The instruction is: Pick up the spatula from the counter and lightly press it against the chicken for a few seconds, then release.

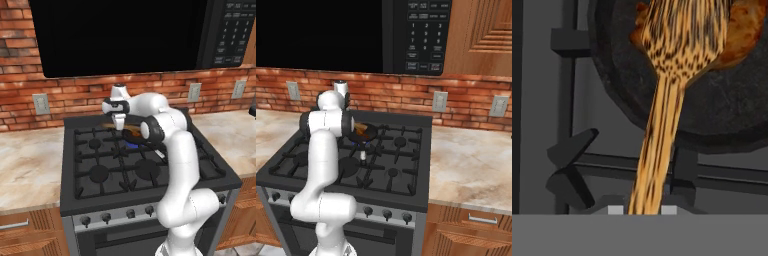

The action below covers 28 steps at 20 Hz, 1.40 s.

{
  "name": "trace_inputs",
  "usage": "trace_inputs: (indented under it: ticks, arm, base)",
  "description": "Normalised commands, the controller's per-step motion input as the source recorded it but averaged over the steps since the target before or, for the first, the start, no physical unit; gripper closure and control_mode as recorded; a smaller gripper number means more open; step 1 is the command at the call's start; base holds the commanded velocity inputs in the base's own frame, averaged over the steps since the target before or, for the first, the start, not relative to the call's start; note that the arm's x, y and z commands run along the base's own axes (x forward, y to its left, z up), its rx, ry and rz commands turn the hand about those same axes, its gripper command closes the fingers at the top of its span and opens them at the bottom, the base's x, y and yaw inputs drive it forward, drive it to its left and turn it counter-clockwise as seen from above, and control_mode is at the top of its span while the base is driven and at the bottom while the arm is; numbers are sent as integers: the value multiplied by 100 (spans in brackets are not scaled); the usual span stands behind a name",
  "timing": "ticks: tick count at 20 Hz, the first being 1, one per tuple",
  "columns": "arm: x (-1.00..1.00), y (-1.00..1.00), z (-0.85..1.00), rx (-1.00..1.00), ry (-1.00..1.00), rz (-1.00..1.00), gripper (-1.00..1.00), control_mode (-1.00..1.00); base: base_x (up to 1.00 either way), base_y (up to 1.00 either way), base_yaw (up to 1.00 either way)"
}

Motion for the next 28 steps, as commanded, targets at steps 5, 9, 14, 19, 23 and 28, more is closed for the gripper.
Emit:
trace_inputs:
  ticks: [5,9,14,19,23,28]
  arm:
    - [18,0,-15,0,2,-2,100,-100]
    - [17,0,-15,0,2,-2,100,-100]
    - [13,0,-13,0,0,-2,100,-100]
    - [12,1,-13,0,0,-2,100,-100]
    - [13,1,-13,0,0,-2,100,-100]
    - [10,2,-14,0,1,-2,100,-100]
  base:
    - [0,0,0]
    - [0,0,0]
    - [0,0,0]
    - [0,0,0]
    - [0,0,0]
    - [0,0,0]
